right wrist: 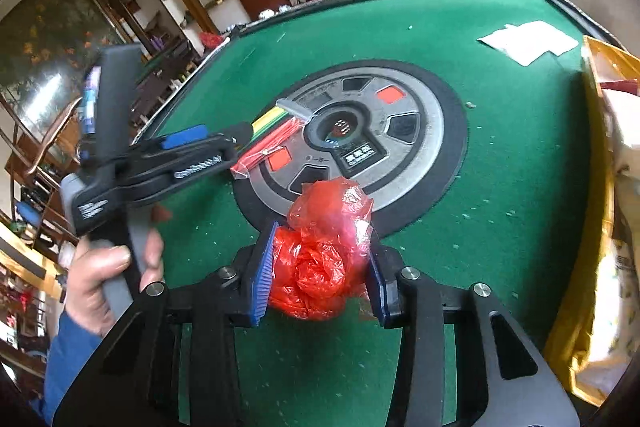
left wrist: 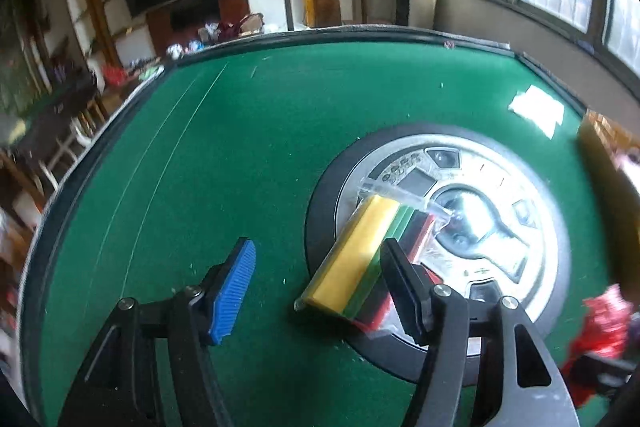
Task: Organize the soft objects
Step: 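Grasp the red plastic bag with the right gripper while the left gripper grasps the striped strip bag, then carry the striped strip bag and red plastic bag into the box and open both grippers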
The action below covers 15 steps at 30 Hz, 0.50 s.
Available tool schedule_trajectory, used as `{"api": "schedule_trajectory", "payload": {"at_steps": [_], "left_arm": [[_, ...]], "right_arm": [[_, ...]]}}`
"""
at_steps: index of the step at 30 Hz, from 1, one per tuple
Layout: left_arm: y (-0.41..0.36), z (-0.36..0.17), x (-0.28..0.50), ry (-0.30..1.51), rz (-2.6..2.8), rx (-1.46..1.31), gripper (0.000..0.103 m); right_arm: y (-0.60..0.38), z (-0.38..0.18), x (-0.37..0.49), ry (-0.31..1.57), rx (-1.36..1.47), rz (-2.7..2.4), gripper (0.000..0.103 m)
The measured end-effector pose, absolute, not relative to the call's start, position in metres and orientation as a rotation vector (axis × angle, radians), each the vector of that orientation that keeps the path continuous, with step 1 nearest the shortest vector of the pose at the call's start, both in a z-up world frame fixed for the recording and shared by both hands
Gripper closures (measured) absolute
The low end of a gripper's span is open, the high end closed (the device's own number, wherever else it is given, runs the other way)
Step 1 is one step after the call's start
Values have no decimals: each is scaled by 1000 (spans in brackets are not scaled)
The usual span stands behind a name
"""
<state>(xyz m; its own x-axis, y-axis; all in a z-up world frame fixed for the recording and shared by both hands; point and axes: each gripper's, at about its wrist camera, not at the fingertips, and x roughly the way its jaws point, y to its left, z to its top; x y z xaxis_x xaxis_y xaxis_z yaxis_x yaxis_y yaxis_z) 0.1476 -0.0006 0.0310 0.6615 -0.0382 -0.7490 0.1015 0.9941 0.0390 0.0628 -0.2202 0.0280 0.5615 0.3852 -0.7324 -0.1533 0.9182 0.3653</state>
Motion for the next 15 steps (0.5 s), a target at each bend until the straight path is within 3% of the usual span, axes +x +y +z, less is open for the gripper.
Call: {"api": "schedule_trajectory", "payload": {"at_steps": [15], "left_arm": [[-34, 23, 139, 835, -144, 283, 38]], "right_arm": [[-226, 28, 66, 908, 326, 336, 64]]}}
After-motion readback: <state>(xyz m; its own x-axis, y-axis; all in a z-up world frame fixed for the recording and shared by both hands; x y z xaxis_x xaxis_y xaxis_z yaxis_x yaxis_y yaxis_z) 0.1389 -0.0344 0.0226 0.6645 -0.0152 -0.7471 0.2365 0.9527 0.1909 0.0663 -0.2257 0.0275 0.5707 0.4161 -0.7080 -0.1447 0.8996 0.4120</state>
